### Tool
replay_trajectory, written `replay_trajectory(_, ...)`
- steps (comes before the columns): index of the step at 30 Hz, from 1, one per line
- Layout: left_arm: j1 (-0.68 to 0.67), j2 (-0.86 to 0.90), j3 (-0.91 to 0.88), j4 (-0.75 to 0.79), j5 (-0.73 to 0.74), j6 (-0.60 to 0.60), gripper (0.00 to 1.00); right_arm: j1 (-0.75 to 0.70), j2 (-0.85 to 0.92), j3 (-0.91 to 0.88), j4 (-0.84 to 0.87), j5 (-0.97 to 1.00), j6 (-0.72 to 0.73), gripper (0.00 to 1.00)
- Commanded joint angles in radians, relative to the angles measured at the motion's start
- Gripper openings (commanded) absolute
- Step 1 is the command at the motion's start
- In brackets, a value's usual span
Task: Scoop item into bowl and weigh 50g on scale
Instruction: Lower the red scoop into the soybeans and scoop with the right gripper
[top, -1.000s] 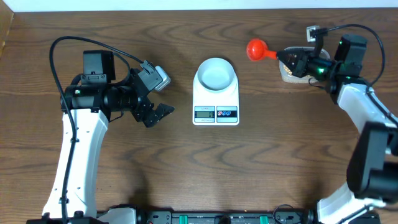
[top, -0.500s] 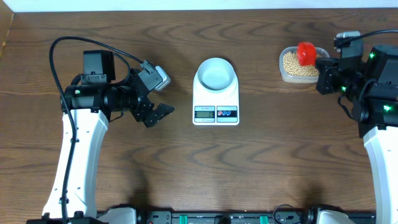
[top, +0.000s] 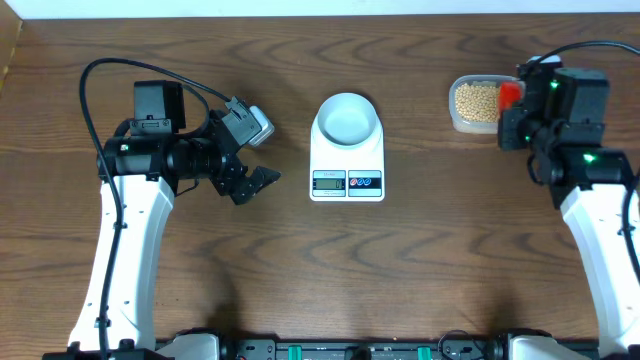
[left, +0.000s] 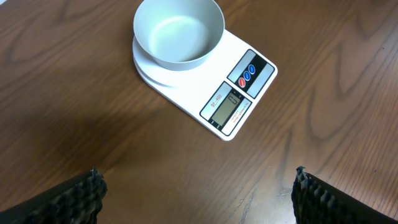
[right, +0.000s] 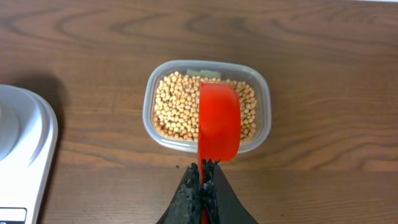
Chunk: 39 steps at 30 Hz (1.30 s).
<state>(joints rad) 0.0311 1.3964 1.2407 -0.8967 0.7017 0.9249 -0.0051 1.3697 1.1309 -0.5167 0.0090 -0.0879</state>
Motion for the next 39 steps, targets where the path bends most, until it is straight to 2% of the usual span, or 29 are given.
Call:
replay_trajectory(1, 0.0, -0.011, 0.018, -0.003, 0.011, 0.017, 0.98, 0.014, 0.018, 0.007, 0.003, 0.05, 0.022, 0.01)
replay_trajectory(12, 0.0, -0.011, 0.018, -0.003, 0.011, 0.017, 0.98, 0.011, 0.018, 0.008, -0.005, 0.063, 0.107, 0.01)
replay_trajectory(18, 0.0, -0.011, 0.018, -0.003, 0.011, 0.017, 0.98, 0.01, 0.027, 0.008, -0.015, 0.064, 0.004, 0.01)
replay_trajectory(32, 0.0, -0.011, 0.018, -0.004, 0.011, 0.017, 0.98, 0.011, 0.209, 0.008, 0.116, 0.103, -0.026, 0.01)
replay_trajectory(39, 0.0, -0.011, 0.018, -0.003, 0.011, 0.017, 0.98, 0.011, 0.232, 0.008, 0.122, 0.002, -0.012, 0.01)
